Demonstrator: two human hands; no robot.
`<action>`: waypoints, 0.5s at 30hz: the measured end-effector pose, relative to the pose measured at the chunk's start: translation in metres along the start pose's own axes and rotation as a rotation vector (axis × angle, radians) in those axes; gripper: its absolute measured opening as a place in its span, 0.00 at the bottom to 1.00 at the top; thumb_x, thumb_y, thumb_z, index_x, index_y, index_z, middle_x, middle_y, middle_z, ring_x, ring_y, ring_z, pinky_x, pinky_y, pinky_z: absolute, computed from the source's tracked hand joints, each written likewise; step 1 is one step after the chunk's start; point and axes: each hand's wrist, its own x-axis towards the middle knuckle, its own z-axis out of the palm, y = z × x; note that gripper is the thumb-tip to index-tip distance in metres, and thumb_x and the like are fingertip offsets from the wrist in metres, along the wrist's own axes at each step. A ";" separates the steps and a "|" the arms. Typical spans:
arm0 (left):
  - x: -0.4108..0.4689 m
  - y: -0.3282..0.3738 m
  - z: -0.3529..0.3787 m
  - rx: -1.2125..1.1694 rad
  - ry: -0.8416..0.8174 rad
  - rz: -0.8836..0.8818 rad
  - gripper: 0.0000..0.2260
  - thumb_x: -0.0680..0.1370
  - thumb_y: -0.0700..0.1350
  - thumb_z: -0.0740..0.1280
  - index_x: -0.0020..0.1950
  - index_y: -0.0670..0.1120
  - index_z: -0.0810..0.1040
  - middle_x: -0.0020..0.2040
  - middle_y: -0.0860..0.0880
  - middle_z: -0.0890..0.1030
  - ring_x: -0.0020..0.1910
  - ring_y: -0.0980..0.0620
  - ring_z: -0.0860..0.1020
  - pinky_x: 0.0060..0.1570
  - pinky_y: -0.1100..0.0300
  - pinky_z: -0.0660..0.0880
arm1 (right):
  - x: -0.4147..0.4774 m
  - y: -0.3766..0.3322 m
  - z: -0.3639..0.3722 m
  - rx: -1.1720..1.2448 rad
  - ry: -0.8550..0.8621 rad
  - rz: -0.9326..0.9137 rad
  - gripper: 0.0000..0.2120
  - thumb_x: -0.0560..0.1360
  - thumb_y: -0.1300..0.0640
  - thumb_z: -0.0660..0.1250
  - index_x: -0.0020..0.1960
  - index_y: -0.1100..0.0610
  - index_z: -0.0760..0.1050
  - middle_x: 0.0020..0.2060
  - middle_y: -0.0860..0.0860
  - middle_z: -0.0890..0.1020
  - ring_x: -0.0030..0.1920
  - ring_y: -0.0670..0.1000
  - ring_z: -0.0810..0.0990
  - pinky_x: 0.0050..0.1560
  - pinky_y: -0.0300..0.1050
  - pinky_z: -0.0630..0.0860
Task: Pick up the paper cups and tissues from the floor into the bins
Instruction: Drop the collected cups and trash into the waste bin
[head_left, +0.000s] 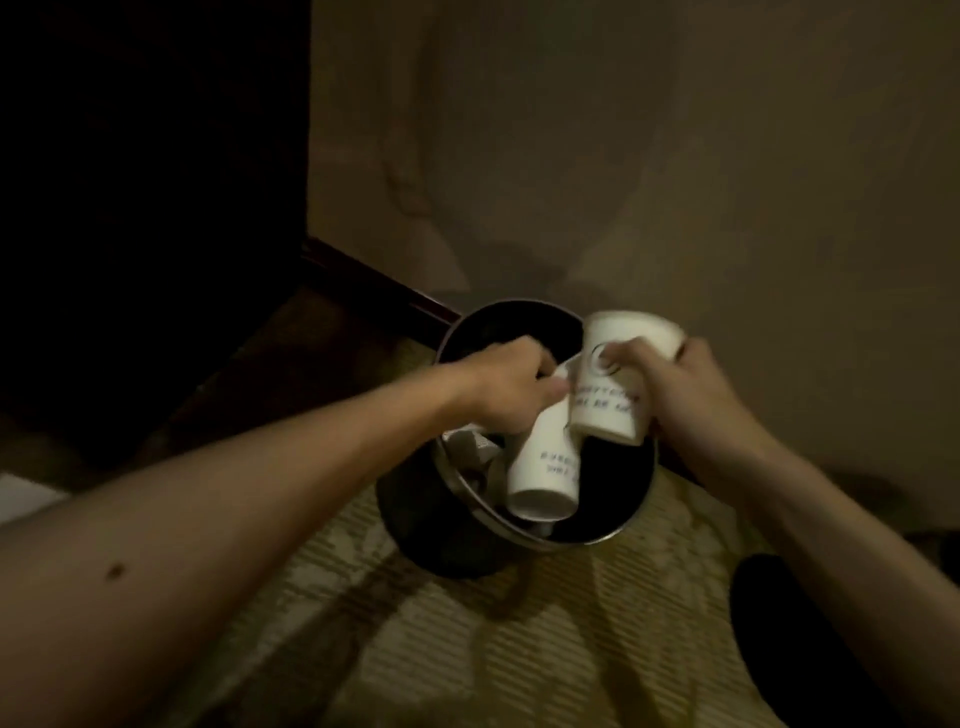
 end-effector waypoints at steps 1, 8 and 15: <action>-0.001 -0.005 0.009 0.026 -0.048 -0.016 0.15 0.83 0.50 0.60 0.61 0.43 0.79 0.56 0.45 0.81 0.55 0.47 0.79 0.58 0.48 0.76 | 0.001 0.009 -0.002 -0.079 -0.037 0.016 0.31 0.64 0.41 0.75 0.58 0.53 0.67 0.51 0.50 0.80 0.45 0.49 0.83 0.33 0.43 0.79; -0.024 -0.009 0.013 0.286 -0.067 0.029 0.13 0.83 0.44 0.57 0.60 0.47 0.80 0.59 0.47 0.78 0.57 0.46 0.77 0.51 0.56 0.74 | -0.004 0.032 -0.006 -0.700 -0.193 -0.238 0.35 0.63 0.26 0.68 0.60 0.46 0.66 0.46 0.40 0.77 0.42 0.37 0.77 0.30 0.32 0.71; -0.049 -0.009 -0.028 0.298 0.171 0.112 0.09 0.81 0.50 0.64 0.59 0.52 0.80 0.55 0.51 0.82 0.52 0.56 0.80 0.50 0.61 0.77 | -0.025 0.028 0.004 -0.846 -0.123 -0.454 0.42 0.67 0.25 0.61 0.72 0.50 0.65 0.67 0.48 0.71 0.66 0.47 0.67 0.61 0.44 0.68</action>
